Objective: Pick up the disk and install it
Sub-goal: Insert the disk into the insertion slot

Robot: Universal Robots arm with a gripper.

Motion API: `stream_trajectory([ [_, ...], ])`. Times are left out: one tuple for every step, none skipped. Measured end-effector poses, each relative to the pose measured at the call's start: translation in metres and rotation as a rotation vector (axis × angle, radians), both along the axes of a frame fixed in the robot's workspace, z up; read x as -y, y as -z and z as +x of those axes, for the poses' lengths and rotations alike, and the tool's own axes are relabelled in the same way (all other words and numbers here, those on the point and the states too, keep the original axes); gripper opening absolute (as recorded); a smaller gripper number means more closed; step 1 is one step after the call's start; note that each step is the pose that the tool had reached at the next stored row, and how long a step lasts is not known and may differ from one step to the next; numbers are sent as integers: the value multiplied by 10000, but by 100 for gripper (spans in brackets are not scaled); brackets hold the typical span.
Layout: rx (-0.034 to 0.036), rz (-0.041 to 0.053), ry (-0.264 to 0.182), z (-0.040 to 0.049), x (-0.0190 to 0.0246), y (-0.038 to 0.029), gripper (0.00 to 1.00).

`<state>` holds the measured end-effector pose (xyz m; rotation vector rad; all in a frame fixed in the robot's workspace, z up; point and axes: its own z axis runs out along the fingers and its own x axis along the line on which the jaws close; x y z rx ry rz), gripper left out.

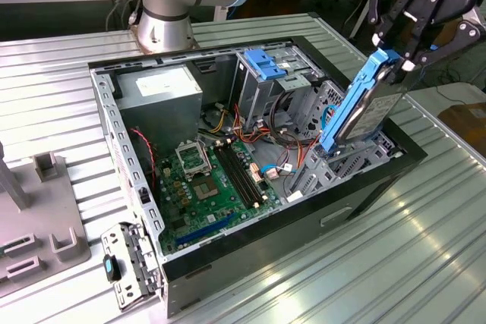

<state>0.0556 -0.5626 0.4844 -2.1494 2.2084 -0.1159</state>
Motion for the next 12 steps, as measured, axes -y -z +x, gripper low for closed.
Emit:
stream_trajectory([
  [360, 33, 0, -18, 0, 0, 36],
  [605, 41, 0, -26, 0, 0, 36],
  [781, 40, -1, -31, -1, -1, 36],
  [1010, 42, -2, -59, -1, 2, 36],
  [1073, 41, -2, -114, 0, 4, 36],
  [1089, 42, -1, -163, 0, 7, 36],
  [1090, 41, 1, -182, 0, 8, 36],
  [1090, 41, 0, -182, 0, 8, 36],
  [1090, 42, -1, -182, 0, 8, 36],
  [1050, 43, 0, -183, 0, 9, 36],
  [918, 41, 2, -183, 0, 9, 36],
  [881, 41, 1, -183, 0, 9, 36],
])
